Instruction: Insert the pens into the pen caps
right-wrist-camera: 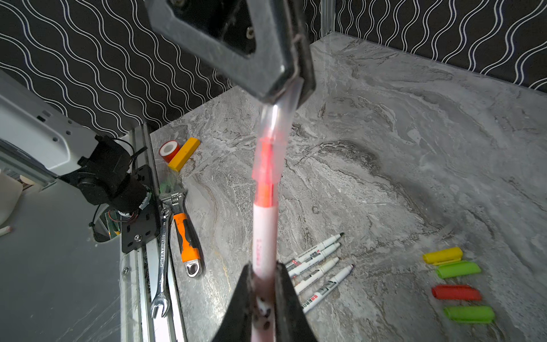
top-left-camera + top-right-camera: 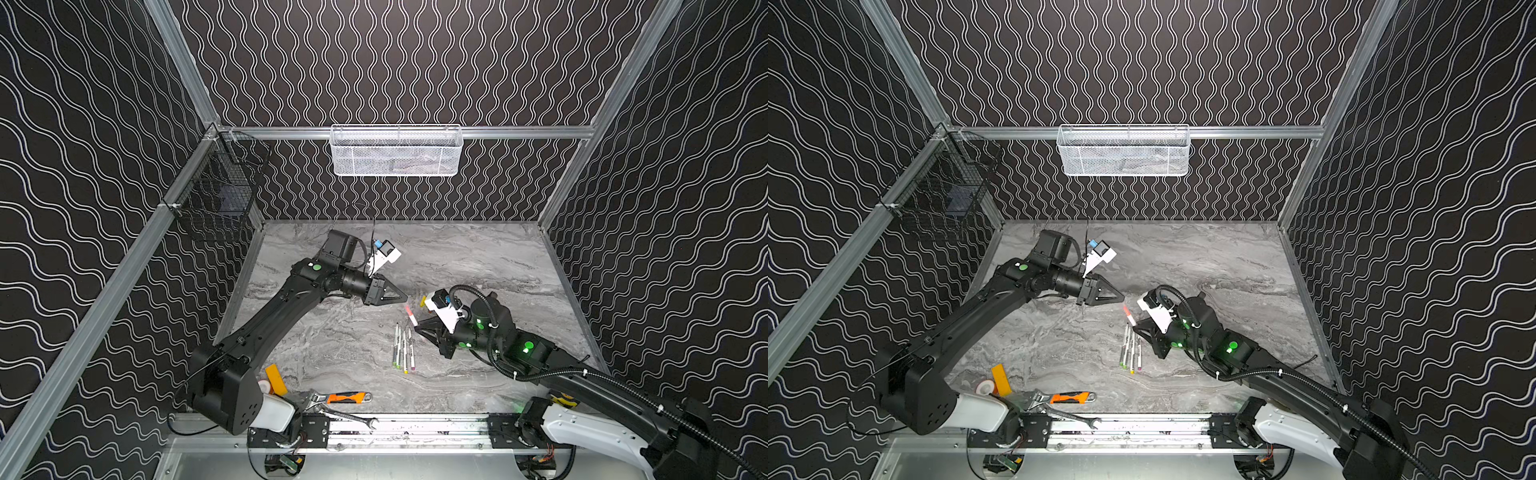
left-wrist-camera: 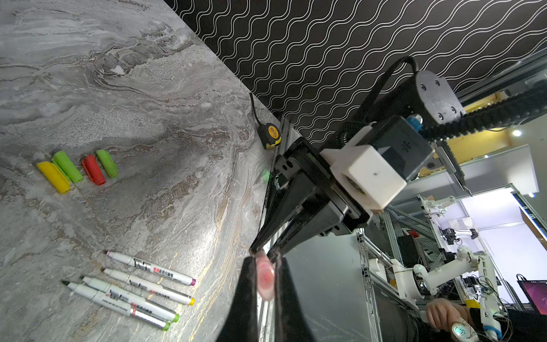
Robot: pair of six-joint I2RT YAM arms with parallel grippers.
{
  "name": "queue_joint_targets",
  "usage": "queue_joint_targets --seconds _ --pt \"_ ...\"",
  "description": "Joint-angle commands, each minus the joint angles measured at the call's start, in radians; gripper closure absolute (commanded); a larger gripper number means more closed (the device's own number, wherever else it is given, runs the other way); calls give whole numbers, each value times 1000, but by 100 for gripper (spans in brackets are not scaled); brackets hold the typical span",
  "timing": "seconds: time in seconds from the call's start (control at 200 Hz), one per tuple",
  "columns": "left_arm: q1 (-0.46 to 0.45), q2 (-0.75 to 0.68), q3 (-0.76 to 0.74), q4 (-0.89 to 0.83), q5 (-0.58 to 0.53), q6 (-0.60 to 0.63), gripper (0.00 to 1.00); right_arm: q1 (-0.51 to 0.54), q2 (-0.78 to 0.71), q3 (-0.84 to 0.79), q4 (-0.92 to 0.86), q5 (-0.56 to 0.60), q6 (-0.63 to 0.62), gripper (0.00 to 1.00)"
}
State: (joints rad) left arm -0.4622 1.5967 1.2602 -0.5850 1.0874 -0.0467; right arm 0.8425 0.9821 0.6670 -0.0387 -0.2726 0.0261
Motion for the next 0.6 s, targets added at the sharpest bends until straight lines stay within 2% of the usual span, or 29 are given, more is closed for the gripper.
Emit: queue_joint_targets --seconds 0.0,0.596 --pt "-7 6 6 -1 24 26 100 0 9 12 79 31 -5 86" --pt "-55 27 22 -81 -51 101 100 -1 64 62 157 88 -37 86"
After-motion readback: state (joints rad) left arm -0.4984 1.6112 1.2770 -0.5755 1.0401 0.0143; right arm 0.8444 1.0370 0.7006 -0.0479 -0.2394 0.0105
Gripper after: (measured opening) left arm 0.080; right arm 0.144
